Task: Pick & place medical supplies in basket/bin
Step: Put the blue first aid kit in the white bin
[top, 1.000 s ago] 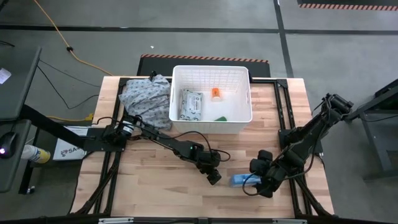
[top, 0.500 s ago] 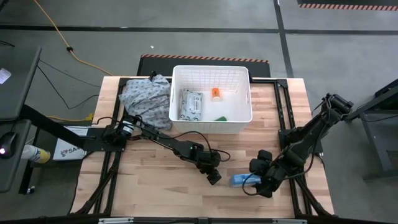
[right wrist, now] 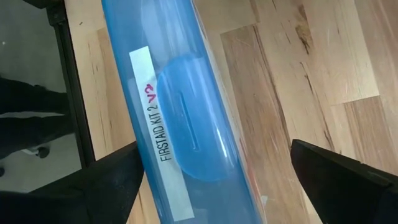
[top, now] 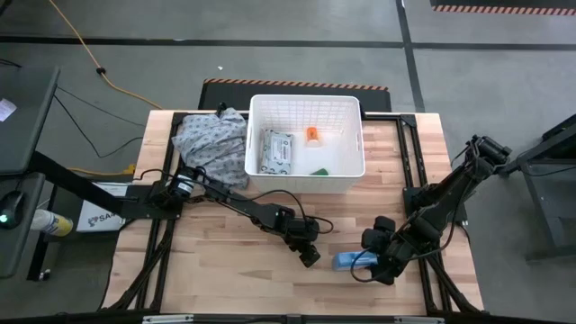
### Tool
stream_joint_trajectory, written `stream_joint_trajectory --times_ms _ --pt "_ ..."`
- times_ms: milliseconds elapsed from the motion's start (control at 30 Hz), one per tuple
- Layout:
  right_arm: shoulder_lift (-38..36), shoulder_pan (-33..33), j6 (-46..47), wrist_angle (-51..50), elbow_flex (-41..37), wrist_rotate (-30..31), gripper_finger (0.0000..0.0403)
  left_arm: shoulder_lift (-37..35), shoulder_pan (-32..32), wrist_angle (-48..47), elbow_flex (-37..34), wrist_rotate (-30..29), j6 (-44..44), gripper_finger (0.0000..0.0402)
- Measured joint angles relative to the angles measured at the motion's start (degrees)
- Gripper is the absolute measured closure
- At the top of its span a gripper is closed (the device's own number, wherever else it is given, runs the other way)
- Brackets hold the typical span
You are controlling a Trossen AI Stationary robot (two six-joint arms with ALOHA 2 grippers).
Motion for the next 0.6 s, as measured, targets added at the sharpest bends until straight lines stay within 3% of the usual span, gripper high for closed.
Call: stream_joint_trajectory --times_ms 267,600 --pt "0.0 0.0 0.8 -0.3 0.0 0.0 0.008 0.0 0.0 0.0 0.0 -0.3 0.0 0.0163" --pt "0.0 0.0 0.6 -0.4 0.0 0.1 0.0246 0.0 0.0 0.0 0.0 -1.0 0.0 0.0163"
